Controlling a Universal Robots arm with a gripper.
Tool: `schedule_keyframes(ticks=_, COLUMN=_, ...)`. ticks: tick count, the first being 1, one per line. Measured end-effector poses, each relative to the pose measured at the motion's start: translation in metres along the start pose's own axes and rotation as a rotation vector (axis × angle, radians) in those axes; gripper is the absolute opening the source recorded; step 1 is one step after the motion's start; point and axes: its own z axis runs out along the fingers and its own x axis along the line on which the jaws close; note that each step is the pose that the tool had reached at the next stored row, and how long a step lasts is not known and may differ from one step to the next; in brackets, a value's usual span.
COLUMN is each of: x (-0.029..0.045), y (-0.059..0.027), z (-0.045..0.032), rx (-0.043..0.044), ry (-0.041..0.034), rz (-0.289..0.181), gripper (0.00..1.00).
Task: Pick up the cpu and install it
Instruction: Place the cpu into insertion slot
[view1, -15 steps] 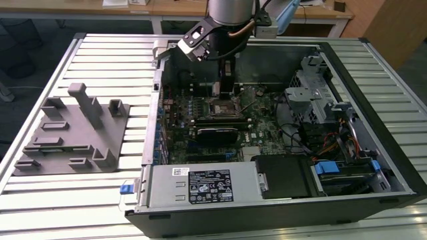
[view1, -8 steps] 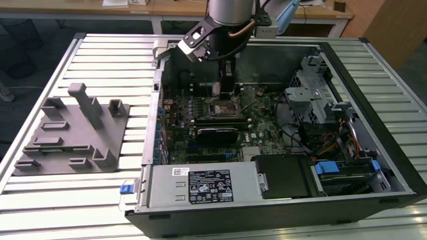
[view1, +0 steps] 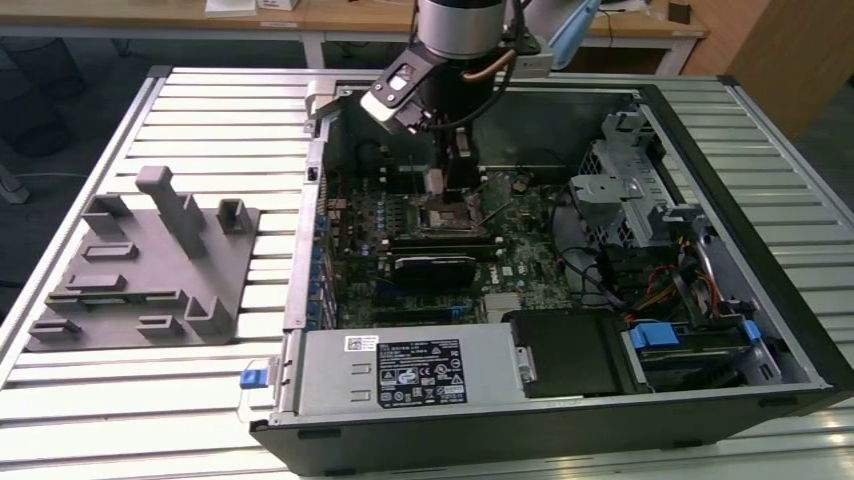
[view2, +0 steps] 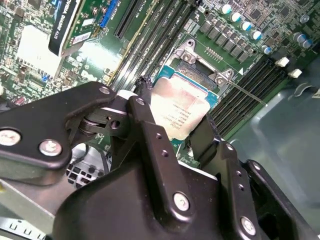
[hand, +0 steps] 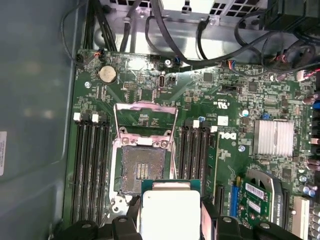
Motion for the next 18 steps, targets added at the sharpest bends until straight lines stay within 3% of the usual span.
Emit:
schedule_keyframes(ticks=9, x=0.0074, y=0.0017, z=0.0052, rx=0.0004, ry=-0.0002, rz=0.008, gripper=0.55)
schedule_keyframes(ticks=18, x=0.0102, y=0.0105, z=0.0197, rx=0.0009, ry=-0.0005, rz=0.018, gripper=0.55)
